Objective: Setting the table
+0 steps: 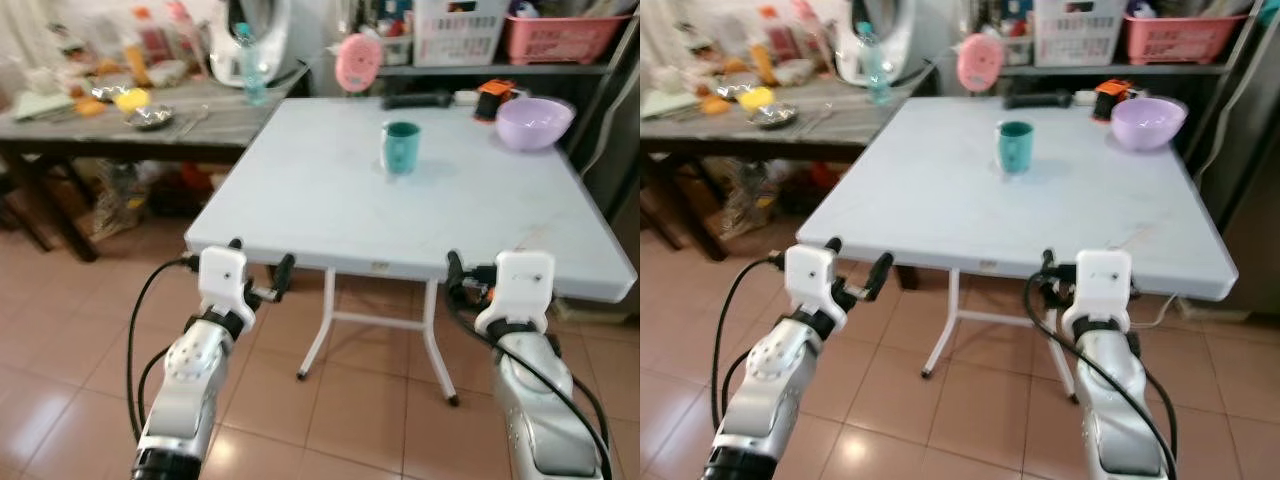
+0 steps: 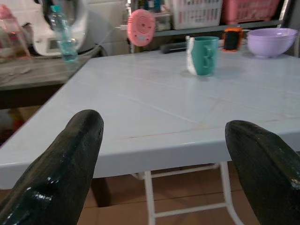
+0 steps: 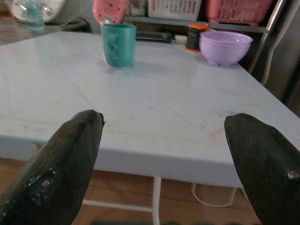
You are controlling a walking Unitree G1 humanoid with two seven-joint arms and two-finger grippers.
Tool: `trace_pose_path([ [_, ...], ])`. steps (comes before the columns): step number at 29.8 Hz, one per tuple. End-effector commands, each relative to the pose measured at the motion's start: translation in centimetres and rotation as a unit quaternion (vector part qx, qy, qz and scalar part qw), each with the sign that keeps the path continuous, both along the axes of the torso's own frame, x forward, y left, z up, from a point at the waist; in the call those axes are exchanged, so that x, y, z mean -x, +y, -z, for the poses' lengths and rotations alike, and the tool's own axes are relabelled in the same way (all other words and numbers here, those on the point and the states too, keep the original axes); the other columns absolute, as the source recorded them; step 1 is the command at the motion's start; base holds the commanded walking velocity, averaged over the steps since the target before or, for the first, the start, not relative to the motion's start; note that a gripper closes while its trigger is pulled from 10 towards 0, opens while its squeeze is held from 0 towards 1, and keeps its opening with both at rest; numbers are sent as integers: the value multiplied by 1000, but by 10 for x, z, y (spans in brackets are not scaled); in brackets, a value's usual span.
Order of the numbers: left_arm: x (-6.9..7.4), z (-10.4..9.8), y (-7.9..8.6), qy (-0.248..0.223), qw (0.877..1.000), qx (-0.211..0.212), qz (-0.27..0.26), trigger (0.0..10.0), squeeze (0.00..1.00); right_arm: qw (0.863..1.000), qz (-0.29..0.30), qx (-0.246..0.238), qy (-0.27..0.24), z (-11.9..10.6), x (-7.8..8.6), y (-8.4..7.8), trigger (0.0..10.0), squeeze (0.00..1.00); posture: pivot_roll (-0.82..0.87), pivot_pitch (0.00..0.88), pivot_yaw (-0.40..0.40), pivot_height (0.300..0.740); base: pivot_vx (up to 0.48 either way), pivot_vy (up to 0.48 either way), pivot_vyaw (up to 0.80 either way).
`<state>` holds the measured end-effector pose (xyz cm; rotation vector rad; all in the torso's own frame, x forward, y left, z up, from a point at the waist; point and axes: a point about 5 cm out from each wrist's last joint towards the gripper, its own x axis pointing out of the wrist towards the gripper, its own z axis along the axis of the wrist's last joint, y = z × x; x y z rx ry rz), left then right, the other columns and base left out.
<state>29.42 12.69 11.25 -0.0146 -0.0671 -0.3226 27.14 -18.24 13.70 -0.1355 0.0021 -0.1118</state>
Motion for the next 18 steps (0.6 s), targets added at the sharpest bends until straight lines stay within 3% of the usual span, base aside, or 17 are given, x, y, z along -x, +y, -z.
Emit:
trace_pose_path([
  [1, -1, -3, 4, -4, 1000, -1, -1, 10000, 0, 1000, -6, -1, -13, -6, -1, 3, 10000, 0, -109, 0, 58, 740, 409, 0, 0],
  [18, 1, -2, 4, 1, 1000, 3, 8, 10000, 0, 1000, -4, -4, -21, -7, 0, 3, 10000, 0, -111, 0, 65, 740, 421, 0, 0],
])
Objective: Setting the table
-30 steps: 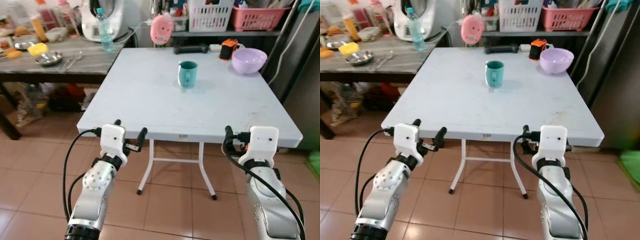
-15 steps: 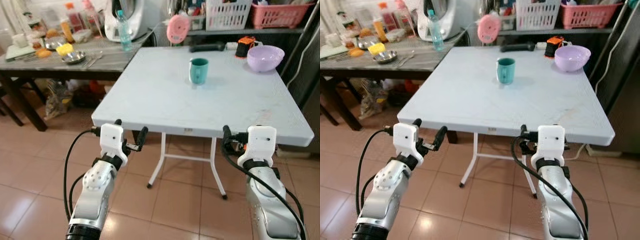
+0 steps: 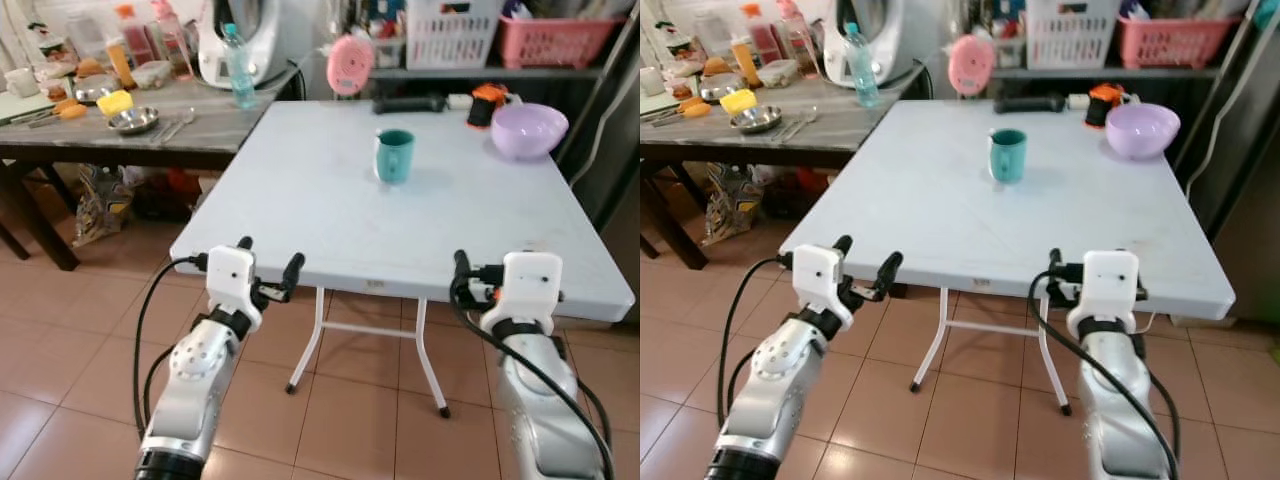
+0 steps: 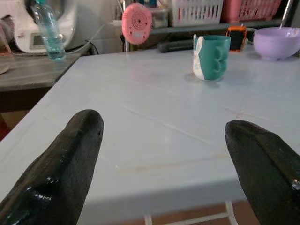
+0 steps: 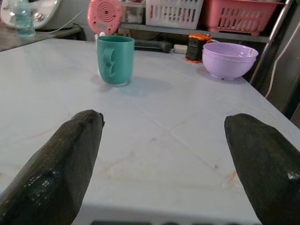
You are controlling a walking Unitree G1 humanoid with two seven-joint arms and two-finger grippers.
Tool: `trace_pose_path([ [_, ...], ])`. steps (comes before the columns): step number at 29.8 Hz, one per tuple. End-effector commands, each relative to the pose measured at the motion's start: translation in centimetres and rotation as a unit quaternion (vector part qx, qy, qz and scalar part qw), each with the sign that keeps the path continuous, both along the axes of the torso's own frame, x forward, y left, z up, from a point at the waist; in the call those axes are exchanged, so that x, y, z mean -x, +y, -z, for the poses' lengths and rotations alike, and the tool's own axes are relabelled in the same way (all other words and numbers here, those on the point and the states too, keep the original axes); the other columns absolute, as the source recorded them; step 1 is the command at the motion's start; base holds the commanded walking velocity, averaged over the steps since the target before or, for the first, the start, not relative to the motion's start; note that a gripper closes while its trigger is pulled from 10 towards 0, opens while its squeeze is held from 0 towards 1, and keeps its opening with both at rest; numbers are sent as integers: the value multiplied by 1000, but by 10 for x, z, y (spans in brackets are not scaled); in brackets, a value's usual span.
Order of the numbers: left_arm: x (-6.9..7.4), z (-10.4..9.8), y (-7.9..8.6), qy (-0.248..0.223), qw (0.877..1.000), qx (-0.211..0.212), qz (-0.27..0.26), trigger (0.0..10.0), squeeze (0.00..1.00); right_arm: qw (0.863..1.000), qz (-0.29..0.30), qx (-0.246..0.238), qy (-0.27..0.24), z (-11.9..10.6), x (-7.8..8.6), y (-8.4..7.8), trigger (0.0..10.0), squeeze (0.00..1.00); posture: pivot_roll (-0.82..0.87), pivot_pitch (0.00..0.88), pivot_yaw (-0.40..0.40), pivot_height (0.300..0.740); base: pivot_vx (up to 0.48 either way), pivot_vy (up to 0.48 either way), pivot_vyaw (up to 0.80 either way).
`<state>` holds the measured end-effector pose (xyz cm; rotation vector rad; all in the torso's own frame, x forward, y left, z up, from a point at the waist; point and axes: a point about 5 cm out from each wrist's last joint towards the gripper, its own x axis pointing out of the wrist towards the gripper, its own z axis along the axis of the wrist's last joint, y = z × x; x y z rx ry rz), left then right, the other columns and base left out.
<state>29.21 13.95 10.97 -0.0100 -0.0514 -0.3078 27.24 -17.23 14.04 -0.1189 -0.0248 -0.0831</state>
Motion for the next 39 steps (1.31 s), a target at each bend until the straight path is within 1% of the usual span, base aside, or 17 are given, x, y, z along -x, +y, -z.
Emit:
trace_pose_path([
  [1, -1, -4, -9, -6, 1000, 6, 15, 10000, 0, 1000, 12, 3, -8, -4, 2, -7, 10000, 0, -111, 0, 65, 740, 416, 0, 0],
  [23, -1, -5, -11, -5, 1000, 3, 25, 10000, 0, 1000, 13, -1, -6, -1, 3, -4, 10000, 0, -106, 0, 72, 740, 418, 0, 0],
  [39, 0, -5, -8, -2, 1000, -5, 30, 10000, 0, 1000, 6, -10, 2, 6, 6, 5, 10000, 0, -100, 0, 86, 740, 410, 0, 0],
])
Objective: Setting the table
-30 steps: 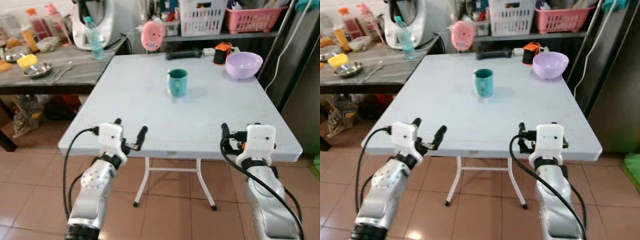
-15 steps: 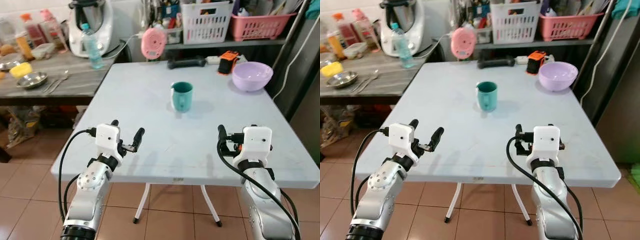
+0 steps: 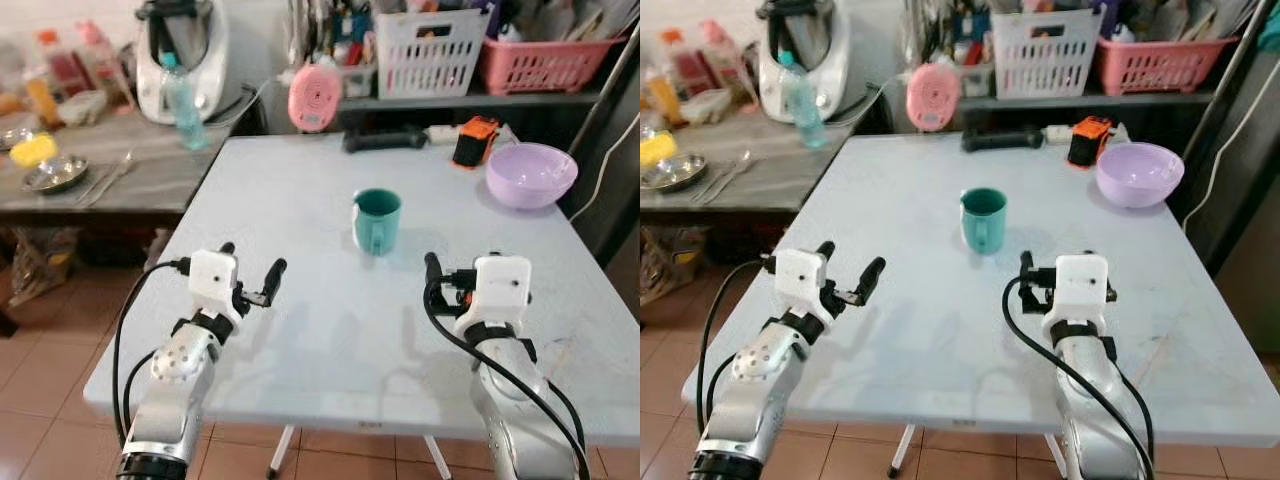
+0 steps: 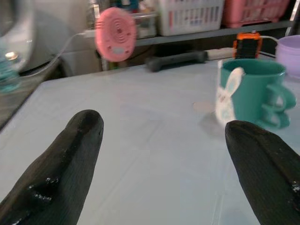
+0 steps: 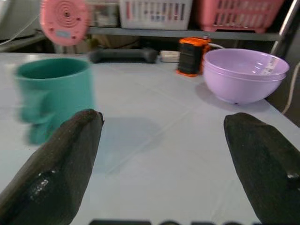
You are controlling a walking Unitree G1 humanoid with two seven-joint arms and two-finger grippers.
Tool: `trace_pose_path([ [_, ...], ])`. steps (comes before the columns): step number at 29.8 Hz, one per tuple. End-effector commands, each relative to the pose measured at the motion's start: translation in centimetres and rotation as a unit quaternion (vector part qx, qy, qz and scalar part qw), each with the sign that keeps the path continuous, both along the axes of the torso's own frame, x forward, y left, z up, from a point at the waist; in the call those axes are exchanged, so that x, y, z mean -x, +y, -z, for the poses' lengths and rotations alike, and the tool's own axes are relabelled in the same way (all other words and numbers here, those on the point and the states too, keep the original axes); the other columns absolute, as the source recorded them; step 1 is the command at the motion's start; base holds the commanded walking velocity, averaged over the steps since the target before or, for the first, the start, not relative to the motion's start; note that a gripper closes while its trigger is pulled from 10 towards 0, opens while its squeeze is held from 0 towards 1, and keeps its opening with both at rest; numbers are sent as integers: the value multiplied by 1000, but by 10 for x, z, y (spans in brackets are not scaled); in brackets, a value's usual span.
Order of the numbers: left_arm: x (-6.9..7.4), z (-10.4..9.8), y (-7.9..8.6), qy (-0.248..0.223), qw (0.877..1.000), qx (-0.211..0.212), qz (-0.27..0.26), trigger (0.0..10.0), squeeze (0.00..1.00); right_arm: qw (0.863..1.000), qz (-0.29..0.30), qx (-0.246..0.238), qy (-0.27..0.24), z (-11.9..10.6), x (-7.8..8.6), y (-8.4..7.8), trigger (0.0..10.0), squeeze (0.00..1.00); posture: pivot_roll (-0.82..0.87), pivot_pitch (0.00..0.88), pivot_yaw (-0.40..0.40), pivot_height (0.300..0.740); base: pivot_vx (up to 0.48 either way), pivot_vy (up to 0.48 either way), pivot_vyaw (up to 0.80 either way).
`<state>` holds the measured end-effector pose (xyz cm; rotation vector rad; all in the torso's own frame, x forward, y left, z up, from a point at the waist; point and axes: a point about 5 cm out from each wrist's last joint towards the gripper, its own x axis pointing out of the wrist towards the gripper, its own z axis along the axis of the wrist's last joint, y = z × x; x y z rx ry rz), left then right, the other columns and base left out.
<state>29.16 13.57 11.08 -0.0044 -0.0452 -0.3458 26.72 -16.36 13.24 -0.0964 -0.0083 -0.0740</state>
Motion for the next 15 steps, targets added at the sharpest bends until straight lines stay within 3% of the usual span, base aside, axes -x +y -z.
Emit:
trace_pose_path([
  [1, 0, -3, -4, -4, 1000, -1, 12, 10000, 0, 1000, 7, 0, -6, -2, 1, -2, 10000, 0, -97, 0, 86, 740, 0, 0, 0],
  [15, 14, 3, 0, 1, 998, -30, 55, 10000, 0, 999, -33, -26, 1, 3, 4, 21, 10000, 0, -75, 12, 95, 740, 0, 0, 0],
])
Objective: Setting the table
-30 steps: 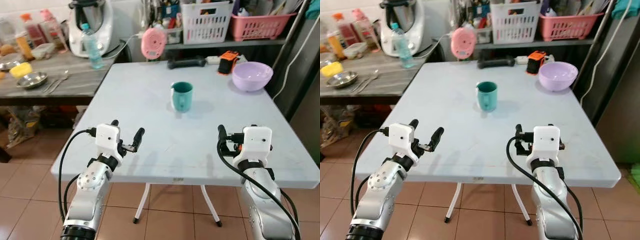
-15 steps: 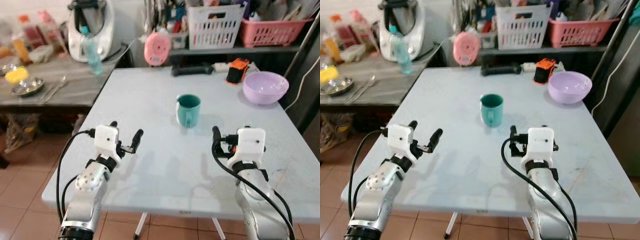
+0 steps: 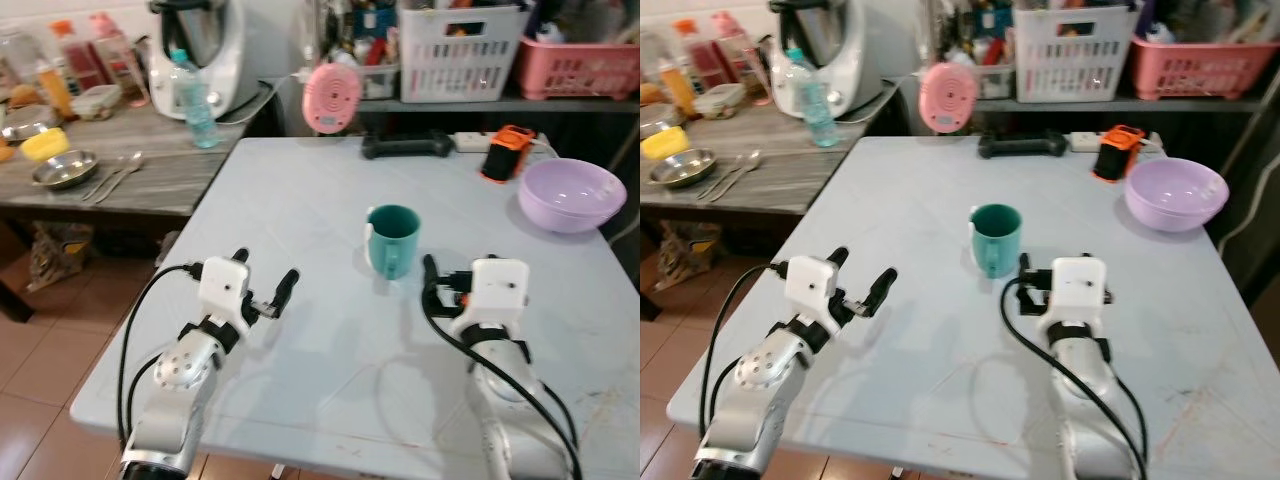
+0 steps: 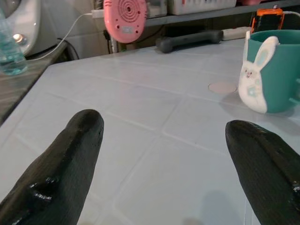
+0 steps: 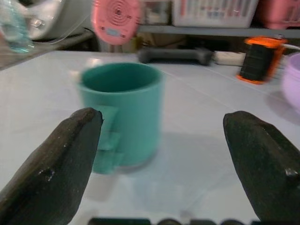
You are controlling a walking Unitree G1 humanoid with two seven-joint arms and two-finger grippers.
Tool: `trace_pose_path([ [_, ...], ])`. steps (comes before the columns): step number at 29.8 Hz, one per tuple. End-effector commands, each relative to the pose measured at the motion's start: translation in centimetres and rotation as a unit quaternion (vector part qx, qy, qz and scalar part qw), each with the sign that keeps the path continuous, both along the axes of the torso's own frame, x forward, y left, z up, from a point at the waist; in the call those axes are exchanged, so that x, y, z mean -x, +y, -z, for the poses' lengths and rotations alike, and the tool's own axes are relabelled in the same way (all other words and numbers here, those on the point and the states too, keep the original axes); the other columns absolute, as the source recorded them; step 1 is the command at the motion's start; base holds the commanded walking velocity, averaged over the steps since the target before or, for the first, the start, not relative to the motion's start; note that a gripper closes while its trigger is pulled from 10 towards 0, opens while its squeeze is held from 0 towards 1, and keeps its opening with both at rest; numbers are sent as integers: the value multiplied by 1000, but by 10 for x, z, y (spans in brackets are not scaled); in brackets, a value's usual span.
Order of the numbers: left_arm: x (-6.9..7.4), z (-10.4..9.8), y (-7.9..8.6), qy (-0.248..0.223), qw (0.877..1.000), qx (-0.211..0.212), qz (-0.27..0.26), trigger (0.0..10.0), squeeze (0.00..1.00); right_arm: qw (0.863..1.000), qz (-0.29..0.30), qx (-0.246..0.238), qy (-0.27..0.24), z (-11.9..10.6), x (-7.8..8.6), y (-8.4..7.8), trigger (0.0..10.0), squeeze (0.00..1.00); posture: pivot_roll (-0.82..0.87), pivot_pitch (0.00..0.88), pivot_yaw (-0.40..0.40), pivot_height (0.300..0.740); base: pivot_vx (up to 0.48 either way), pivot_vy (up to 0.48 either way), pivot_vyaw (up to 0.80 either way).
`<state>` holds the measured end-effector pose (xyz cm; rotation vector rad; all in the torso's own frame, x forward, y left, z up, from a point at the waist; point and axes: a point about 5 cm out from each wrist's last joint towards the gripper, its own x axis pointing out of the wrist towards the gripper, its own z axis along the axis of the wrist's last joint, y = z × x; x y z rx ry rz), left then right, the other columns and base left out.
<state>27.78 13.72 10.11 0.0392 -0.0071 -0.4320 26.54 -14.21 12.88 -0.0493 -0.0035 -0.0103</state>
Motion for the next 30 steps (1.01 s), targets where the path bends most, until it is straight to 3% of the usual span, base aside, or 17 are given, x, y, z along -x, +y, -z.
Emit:
trace_pose_path([
  [1, 2, -6, 0, -11, 1000, -7, 19, 10000, 0, 1000, -4, -4, 0, 2, 3, 1, 10000, 0, -75, 13, 96, 740, 0, 0, 0],
  [10, 15, 0, 8, 8, 997, -29, 66, 10000, 0, 1000, -15, -14, 23, 14, 8, 15, 10000, 0, -58, 42, 117, 740, 0, 0, 0],
  [18, 17, 1, 6, 14, 996, -28, 82, 10000, 0, 998, -52, -12, 31, 15, -6, 40, 10000, 0, -60, 61, 123, 740, 0, 0, 0],
  [26, 16, 2, -1, 14, 996, -14, 89, 10000, 0, 999, -43, 16, 18, 10, -22, 43, 10000, 0, -62, 51, 111, 740, 0, 0, 0],
  [27, 16, 3, -2, 15, 996, -13, 88, 10000, 0, 999, -41, 15, 15, 9, -24, 43, 9373, 0, -61, 50, 108, 740, 0, 0, 0],
  [28, 16, 3, -2, 15, 996, -13, 87, 10000, 0, 999, -41, 15, 14, 8, -25, 44, 7137, 0, -61, 50, 108, 740, 0, 0, 0],
  [29, 15, 3, -2, 15, 996, -13, 86, 10000, 0, 999, -40, 15, 13, 8, -26, 45, 2863, 0, -62, 48, 106, 740, 0, 0, 0],
  [30, 15, 3, -2, 15, 996, -13, 86, 10000, 0, 999, -39, 14, 12, 8, -27, 45, 2863, 0, -62, 48, 106, 740, 0, 0, 0],
])
